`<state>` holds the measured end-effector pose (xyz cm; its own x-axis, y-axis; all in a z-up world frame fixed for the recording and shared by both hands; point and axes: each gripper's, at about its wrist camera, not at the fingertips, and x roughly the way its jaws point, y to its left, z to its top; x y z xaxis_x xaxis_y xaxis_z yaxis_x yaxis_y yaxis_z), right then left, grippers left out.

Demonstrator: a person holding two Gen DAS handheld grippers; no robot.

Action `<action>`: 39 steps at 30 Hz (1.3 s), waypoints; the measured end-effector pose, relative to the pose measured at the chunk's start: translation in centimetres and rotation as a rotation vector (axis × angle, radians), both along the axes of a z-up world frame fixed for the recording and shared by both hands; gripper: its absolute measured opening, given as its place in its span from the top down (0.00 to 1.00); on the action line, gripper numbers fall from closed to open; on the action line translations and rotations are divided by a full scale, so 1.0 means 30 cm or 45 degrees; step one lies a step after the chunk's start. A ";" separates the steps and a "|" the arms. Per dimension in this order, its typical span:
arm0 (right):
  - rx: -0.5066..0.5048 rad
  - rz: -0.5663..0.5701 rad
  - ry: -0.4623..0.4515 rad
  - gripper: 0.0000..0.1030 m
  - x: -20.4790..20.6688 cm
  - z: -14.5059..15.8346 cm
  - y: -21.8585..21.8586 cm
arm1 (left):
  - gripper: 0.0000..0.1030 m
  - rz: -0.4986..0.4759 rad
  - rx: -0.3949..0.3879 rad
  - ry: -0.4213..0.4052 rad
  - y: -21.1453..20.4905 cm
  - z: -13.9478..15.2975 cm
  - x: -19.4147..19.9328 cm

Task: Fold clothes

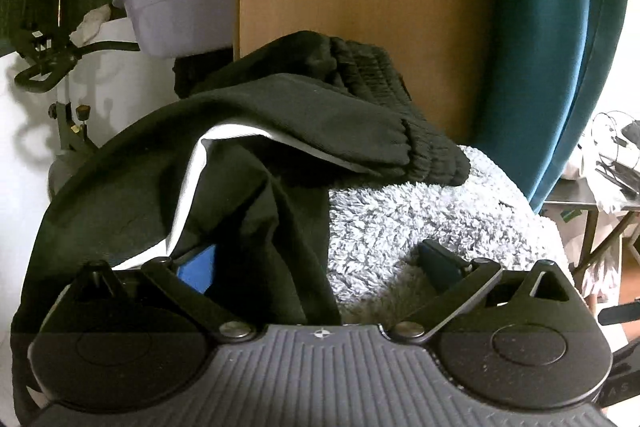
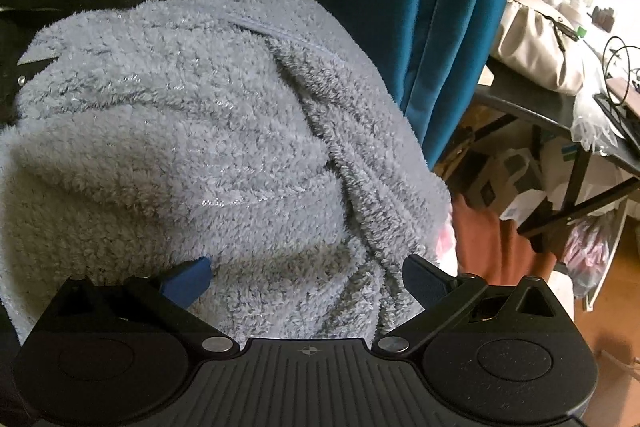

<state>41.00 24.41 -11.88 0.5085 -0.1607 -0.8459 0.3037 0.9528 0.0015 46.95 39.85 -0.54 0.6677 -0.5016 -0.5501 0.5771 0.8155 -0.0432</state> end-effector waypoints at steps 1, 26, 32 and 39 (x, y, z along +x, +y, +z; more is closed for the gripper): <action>0.002 0.000 0.001 0.01 0.001 -0.002 0.002 | 0.00 0.003 0.003 0.000 0.000 0.000 -0.003; 0.129 -0.018 0.100 0.01 0.023 -0.099 -0.020 | 0.00 0.093 -0.004 -0.013 -0.012 0.005 -0.011; 0.134 -0.020 0.099 0.01 0.010 -0.098 -0.013 | 0.00 0.079 0.024 -0.046 -0.021 -0.006 -0.020; 0.144 -0.017 0.108 0.01 0.026 -0.105 -0.030 | 0.00 0.098 0.042 -0.059 -0.039 -0.012 -0.021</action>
<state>41.79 23.52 -15.03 0.4330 -0.0682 -0.8988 0.3202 0.9438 0.0826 46.32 38.69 -0.90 0.7287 -0.4300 -0.5330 0.5136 0.8580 0.0101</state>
